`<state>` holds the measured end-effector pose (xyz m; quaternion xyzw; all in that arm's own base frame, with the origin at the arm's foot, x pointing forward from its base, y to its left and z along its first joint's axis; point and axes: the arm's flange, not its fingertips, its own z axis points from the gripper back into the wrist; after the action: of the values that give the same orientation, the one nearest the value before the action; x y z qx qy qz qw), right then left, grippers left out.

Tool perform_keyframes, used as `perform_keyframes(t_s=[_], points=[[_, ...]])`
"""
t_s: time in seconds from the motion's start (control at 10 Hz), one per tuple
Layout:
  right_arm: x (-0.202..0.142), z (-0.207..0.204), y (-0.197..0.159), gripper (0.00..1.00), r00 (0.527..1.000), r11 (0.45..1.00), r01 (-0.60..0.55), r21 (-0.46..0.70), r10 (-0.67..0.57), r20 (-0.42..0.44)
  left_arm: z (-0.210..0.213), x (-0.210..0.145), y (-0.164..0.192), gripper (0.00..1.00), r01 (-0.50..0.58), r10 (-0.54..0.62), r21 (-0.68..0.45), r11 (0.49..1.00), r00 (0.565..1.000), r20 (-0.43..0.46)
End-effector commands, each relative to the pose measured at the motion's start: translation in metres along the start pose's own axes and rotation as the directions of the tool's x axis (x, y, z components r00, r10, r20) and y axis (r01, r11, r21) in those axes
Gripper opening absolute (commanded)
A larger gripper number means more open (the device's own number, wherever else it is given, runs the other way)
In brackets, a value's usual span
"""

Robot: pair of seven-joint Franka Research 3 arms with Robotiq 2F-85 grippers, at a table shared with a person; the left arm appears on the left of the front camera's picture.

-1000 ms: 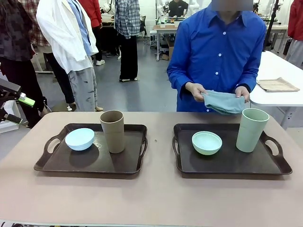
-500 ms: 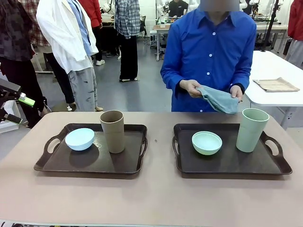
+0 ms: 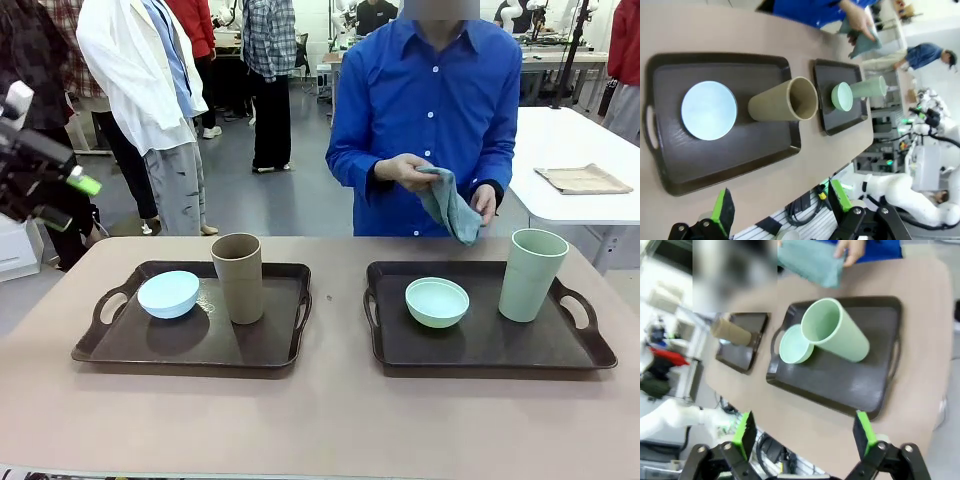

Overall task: Set up a tray with a mat and arrange the tableware.
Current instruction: Pick up the Picnic Bowl and Reusable plastic cup from the Handle tray in front of the human's position and hold them in the air.

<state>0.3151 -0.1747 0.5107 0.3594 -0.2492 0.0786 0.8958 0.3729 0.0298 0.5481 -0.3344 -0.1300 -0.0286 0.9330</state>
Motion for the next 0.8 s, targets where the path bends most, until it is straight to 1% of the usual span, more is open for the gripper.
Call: perform_keyframes(t_s=[0.0, 0.1, 0.2, 0.3, 0.4, 0.6, 0.7], points=[[0.031, 0.007, -0.033, 1.00, 0.980, 0.982, -0.189, 0.028, 0.190, -0.060, 0.004, 0.021, -0.036, 1.00, 0.051, -0.044, 0.110, 0.993, 0.997, -0.065], [0.044, 0.010, -0.043, 1.00, 0.953, 0.958, -0.281, 0.050, 0.285, -0.104, -0.004, 0.028, -0.059, 1.00, 0.068, -0.055, 0.167, 0.984, 0.995, -0.083], [0.057, 0.010, -0.051, 1.00, 0.928, 0.932, -0.347, 0.102, 0.357, -0.107, -0.014, 0.035, -0.083, 1.00, 0.091, -0.072, 0.205, 0.974, 0.992, -0.103], [0.068, 0.009, -0.057, 1.00, 0.882, 0.881, -0.441, 0.170, 0.461, -0.102, -0.028, 0.040, -0.110, 1.00, 0.118, -0.088, 0.247, 0.962, 0.988, -0.127], [0.077, 0.006, -0.061, 1.00, 0.852, 0.841, -0.489, 0.230, 0.517, -0.080, -0.040, 0.046, -0.132, 1.00, 0.134, -0.096, 0.280, 0.951, 0.985, -0.144], [0.091, -0.008, -0.061, 1.00, 0.809, 0.765, -0.536, 0.357, 0.586, -0.041, -0.072, 0.053, -0.172, 1.00, 0.142, -0.091, 0.333, 0.932, 0.982, -0.163], [0.098, -0.020, -0.062, 1.00, 0.797, 0.744, -0.543, 0.389, 0.602, -0.037, -0.092, 0.055, -0.194, 1.00, 0.138, -0.088, 0.350, 0.926, 0.984, -0.156]])
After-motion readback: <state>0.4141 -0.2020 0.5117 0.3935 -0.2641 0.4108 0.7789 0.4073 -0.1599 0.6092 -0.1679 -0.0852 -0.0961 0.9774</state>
